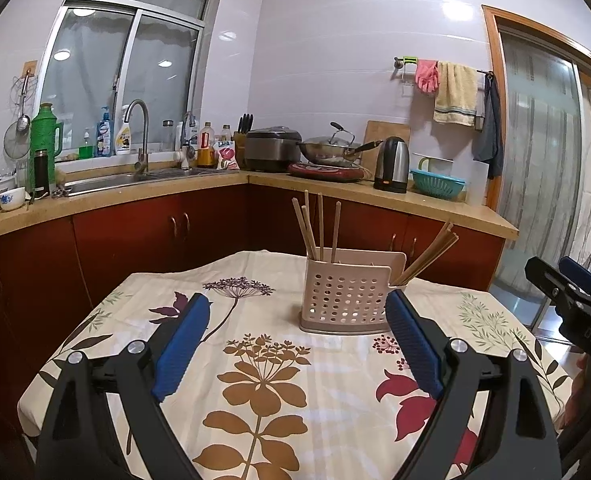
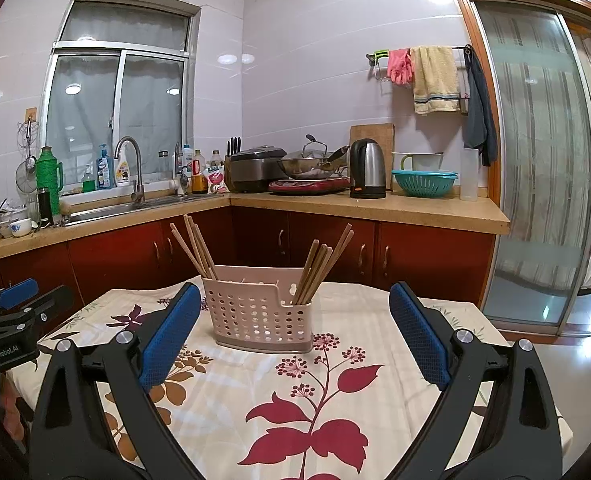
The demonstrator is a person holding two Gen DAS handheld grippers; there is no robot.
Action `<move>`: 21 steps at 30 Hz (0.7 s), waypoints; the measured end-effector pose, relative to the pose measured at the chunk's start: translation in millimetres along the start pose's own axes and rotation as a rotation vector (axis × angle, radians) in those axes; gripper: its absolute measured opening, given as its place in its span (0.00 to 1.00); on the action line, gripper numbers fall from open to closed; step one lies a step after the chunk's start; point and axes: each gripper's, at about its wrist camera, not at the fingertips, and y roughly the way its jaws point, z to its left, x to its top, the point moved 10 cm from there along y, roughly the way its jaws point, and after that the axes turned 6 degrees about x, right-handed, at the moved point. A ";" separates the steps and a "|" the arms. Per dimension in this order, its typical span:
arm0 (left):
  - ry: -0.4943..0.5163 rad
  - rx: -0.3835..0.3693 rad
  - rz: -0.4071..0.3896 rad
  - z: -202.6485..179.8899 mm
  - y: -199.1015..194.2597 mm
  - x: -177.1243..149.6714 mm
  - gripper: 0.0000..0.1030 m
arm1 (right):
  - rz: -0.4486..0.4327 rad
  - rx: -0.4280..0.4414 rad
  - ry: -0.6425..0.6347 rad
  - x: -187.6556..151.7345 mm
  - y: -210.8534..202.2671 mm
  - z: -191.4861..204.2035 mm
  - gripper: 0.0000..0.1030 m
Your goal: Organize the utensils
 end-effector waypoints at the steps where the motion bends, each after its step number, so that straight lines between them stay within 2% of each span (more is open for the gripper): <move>1: -0.001 -0.001 0.002 -0.1 0.1 -0.2 0.85 | 0.000 0.000 0.000 0.0 -0.6 0.2 0.90; 9: -0.025 -0.020 0.019 1.1 2.0 -1.0 0.86 | 0.001 0.000 -0.001 -0.2 -1.0 0.3 0.90; 16: -0.022 0.006 0.026 4.4 3.2 -1.0 0.89 | 0.004 0.000 0.000 -0.8 -2.3 0.8 0.90; 21: 0.007 0.036 -0.007 4.3 0.0 0.3 0.92 | 0.012 0.000 -0.001 -5.6 -1.3 1.7 0.90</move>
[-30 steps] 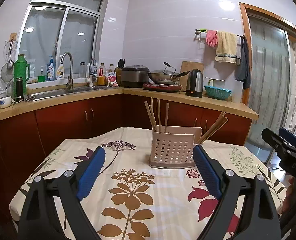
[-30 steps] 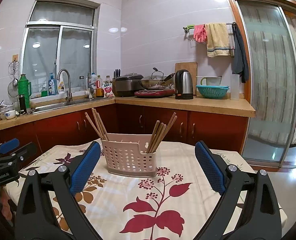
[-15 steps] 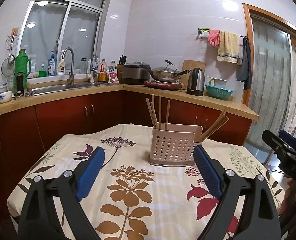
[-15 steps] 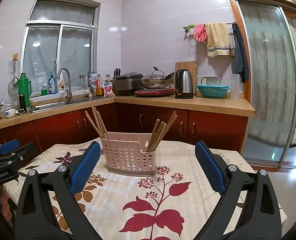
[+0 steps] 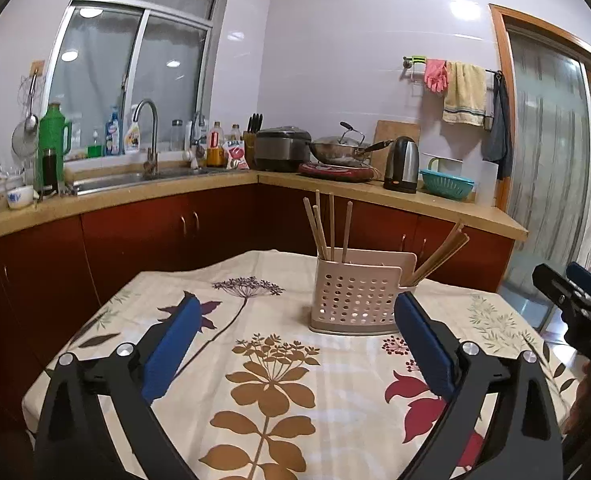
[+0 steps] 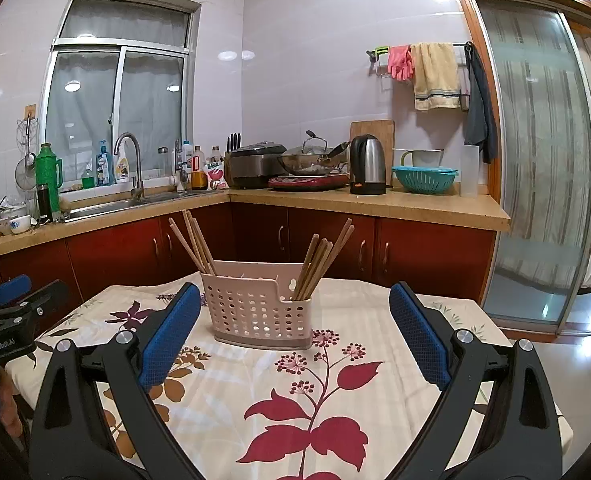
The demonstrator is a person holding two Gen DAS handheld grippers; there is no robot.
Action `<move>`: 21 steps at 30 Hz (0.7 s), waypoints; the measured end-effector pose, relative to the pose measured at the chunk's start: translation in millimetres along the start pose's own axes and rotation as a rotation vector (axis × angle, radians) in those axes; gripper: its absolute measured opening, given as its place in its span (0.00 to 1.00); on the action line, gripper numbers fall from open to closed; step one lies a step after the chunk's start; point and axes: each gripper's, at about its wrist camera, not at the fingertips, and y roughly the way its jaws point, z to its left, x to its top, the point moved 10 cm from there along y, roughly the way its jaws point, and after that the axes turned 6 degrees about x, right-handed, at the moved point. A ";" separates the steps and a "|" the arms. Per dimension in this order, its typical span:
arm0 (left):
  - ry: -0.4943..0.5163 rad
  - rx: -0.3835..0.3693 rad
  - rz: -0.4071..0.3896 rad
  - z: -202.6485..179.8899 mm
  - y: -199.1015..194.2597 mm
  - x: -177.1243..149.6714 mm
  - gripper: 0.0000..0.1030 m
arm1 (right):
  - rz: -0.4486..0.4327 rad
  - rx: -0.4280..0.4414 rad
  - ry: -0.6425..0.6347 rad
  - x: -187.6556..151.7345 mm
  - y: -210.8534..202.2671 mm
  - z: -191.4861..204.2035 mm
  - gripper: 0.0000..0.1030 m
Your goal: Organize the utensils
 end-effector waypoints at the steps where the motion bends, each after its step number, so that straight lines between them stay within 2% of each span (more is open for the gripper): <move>1: 0.008 0.000 -0.006 -0.9 -0.7 0.2 0.92 | 0.002 0.000 0.001 -0.5 0.8 0.0 0.90; 4: 0.023 0.001 -0.003 -3.1 -0.9 -0.9 0.92 | 0.008 0.001 0.003 -3.1 2.3 -0.1 0.90; 12: -0.012 -0.059 0.075 -3.0 14.4 -12.2 0.92 | 0.027 0.000 0.008 -6.5 9.2 -3.0 0.90; 16: 0.030 -0.036 0.074 -4.3 23.5 -15.4 0.92 | 0.039 -0.007 0.013 -11.6 15.3 -8.1 0.90; 21: 0.020 -0.011 0.192 7.2 65.4 -40.0 0.92 | 0.079 -0.033 0.046 -28.6 32.9 -31.9 0.91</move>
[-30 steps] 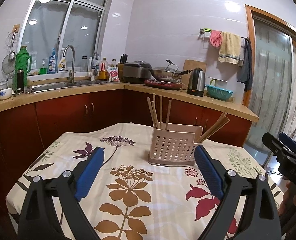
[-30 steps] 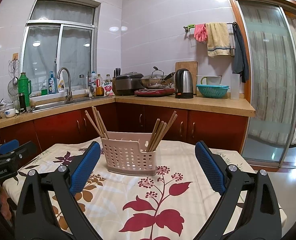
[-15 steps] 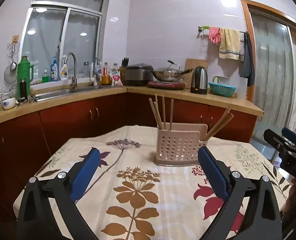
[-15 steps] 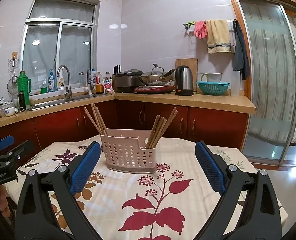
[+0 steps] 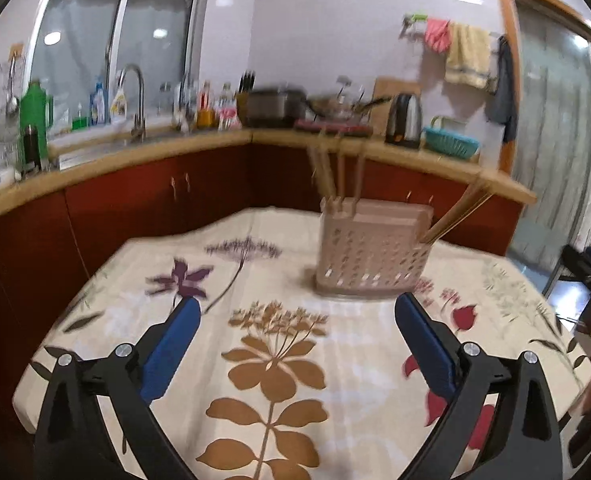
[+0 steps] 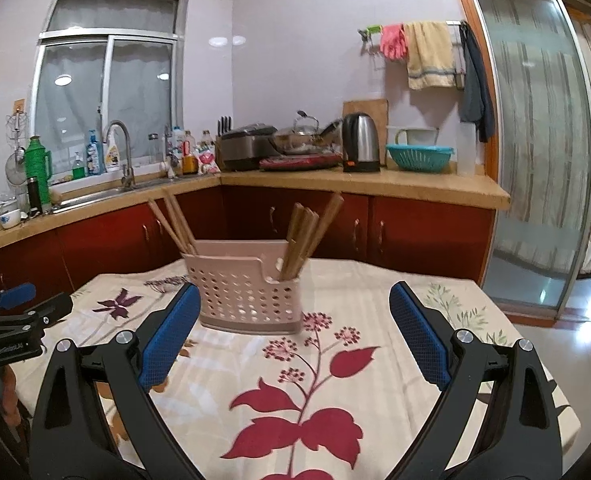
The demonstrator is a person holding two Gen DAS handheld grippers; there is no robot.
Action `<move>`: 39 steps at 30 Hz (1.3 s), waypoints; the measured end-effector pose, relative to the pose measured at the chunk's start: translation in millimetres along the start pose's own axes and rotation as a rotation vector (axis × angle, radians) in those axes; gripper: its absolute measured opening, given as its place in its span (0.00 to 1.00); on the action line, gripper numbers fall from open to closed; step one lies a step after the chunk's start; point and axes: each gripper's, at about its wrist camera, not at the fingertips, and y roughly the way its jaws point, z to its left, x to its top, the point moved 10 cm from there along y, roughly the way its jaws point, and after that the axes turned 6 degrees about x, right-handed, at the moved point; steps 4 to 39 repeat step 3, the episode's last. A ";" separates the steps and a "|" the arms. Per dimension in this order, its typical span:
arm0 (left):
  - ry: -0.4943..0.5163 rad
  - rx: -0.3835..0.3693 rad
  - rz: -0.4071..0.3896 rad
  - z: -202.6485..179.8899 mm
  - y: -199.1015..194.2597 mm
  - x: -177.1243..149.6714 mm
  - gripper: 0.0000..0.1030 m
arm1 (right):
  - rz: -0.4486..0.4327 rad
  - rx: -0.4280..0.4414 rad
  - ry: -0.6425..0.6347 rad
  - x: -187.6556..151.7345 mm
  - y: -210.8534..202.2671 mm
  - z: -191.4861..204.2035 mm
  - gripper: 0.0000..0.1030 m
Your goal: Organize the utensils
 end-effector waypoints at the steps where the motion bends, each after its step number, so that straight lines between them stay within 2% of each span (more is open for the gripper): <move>1: -0.012 0.005 0.025 4.7 9.8 -3.4 0.92 | 0.017 -0.016 0.017 -5.9 8.3 -12.7 0.94; 3: -0.057 0.027 0.089 22.3 38.7 -12.3 0.92 | 0.057 -0.052 0.055 -18.6 26.8 -42.2 0.95; 39: -0.057 0.027 0.089 22.3 38.7 -12.3 0.92 | 0.057 -0.052 0.055 -18.6 26.8 -42.2 0.95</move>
